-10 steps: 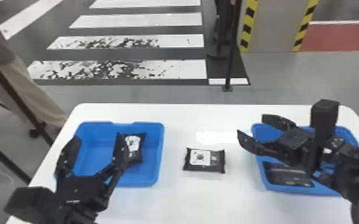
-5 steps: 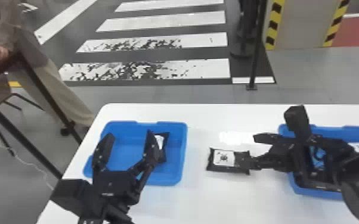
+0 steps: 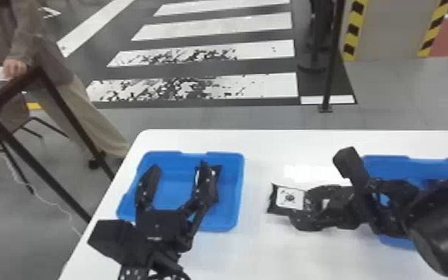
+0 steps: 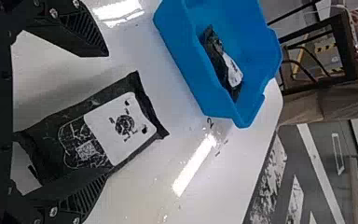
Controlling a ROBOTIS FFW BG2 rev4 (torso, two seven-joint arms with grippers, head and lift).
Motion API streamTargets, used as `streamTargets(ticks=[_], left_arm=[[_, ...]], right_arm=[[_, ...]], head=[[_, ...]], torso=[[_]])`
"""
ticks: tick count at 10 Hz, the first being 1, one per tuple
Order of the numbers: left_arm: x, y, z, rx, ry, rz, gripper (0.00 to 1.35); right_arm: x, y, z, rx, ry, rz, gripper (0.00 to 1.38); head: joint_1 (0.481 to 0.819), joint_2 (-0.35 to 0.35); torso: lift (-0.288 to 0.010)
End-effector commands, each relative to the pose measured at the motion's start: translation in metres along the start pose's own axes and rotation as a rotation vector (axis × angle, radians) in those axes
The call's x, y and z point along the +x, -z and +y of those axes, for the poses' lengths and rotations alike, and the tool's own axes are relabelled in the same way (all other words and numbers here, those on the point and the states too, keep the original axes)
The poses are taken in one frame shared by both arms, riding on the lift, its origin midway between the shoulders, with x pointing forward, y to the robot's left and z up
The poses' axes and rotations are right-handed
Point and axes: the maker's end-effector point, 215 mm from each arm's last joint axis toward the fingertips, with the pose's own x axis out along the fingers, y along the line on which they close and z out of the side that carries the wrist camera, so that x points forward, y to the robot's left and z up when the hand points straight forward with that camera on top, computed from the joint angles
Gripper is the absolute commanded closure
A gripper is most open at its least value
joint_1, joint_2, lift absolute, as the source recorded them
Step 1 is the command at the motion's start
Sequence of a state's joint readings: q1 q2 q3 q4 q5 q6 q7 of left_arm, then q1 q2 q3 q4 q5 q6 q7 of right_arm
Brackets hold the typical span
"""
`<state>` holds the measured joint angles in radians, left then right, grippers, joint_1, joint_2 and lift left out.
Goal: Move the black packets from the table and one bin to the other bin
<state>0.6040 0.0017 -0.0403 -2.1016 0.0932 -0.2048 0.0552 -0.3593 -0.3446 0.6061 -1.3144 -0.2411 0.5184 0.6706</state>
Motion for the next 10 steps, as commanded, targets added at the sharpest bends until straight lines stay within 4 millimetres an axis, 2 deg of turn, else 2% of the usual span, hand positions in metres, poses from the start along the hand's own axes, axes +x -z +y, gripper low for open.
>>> streamTargets(ticks=[1, 2, 4, 6, 8, 9, 10], left_arm=[[0.003, 0.001, -0.003, -0.009, 0.004, -0.006, 0.21], [0.003, 0.002, -0.005, -0.013, 0.006, -0.008, 0.2], [0.002, 0.001, -0.004, -0.021, 0.002, -0.013, 0.21], [0.001, -0.001, 0.0, -0.019, -0.004, -0.018, 0.21], [-0.002, -0.001, 0.003, -0.015, -0.009, -0.019, 0.21], [-0.003, -0.002, 0.005, -0.011, -0.011, -0.025, 0.21], [-0.004, -0.002, 0.009, -0.006, -0.014, -0.023, 0.21]], right_arm=[[0.007, 0.002, 0.004, -0.023, -0.003, 0.021, 0.23], [0.013, 0.001, 0.009, -0.051, -0.006, 0.038, 0.46], [0.014, 0.011, 0.006, -0.049, 0.013, 0.072, 0.72], [0.013, 0.008, 0.011, -0.055, 0.023, 0.076, 1.07], [0.008, -0.001, 0.008, -0.066, 0.054, 0.061, 1.08], [-0.003, -0.021, 0.002, -0.078, 0.093, 0.007, 1.08], [-0.025, -0.047, -0.01, -0.101, 0.159, -0.065, 1.08]], head=[[0.695, 0.224], [0.695, 0.225], [0.695, 0.231], [0.695, 0.231], [0.695, 0.239], [0.695, 0.242], [0.695, 0.24]], torso=[[-0.11], [-0.11], [-0.11], [-0.11], [-0.11], [-0.11], [-0.11]])
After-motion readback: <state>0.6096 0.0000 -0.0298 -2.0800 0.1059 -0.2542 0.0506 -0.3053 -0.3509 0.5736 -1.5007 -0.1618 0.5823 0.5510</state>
